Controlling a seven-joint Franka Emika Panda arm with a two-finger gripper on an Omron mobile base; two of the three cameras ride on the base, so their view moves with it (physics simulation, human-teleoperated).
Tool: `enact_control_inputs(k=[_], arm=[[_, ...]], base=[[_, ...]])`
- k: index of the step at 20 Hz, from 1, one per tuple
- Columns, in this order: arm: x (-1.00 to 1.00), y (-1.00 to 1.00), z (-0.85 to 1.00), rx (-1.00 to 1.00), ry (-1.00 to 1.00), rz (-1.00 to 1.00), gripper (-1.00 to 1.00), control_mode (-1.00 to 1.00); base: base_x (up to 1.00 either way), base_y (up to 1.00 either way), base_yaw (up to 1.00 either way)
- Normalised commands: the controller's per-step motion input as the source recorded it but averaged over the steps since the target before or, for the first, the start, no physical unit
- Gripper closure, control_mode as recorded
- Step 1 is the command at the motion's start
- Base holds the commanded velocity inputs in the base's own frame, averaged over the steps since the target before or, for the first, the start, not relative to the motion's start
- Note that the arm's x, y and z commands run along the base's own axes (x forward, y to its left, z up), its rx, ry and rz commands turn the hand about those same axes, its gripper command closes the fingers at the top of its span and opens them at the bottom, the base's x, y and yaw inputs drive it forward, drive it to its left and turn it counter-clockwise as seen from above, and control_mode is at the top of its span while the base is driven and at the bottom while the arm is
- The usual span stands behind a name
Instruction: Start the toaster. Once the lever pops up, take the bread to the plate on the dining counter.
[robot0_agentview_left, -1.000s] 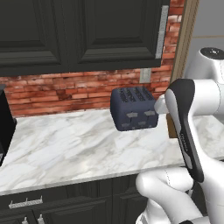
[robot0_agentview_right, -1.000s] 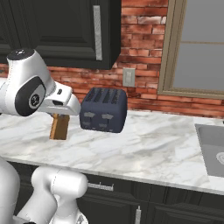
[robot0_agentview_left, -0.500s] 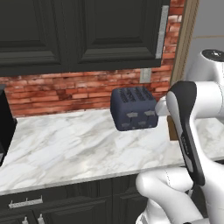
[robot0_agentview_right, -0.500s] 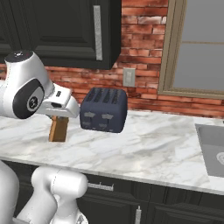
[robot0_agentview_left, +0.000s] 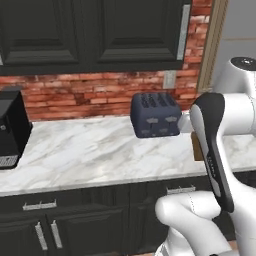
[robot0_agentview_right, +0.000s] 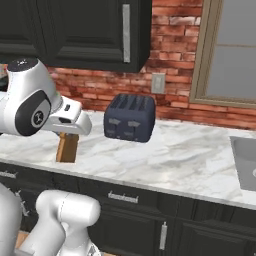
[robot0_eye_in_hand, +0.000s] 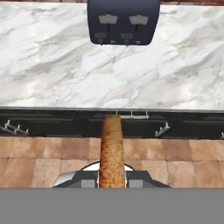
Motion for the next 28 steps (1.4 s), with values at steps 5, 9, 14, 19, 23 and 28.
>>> enact_control_inputs(k=[5, 9, 14, 19, 23, 28], arm=[[0.0, 0.0, 0.0, 0.0, 0.0, 0.0, 1.0, 1.0], [0.0, 0.0, 0.0, 0.0, 0.0, 0.0, 1.0, 1.0], [0.0, 0.0, 0.0, 0.0, 0.0, 0.0, 1.0, 1.0], [0.0, 0.0, 0.0, 0.0, 0.0, 0.0, 1.0, 1.0], [0.0, 0.0, 0.0, 0.0, 0.0, 0.0, 1.0, 1.0], [0.0, 0.0, 0.0, 0.0, 0.0, 0.0, 1.0, 1.0]], base=[[-0.49, 0.0, 0.52], [-0.28, 0.0, 0.81], [-0.17, 0.05, 0.86], [-0.01, 0.21, 0.96], [0.0, 0.27, 0.93], [0.0, 0.32, 0.9]])
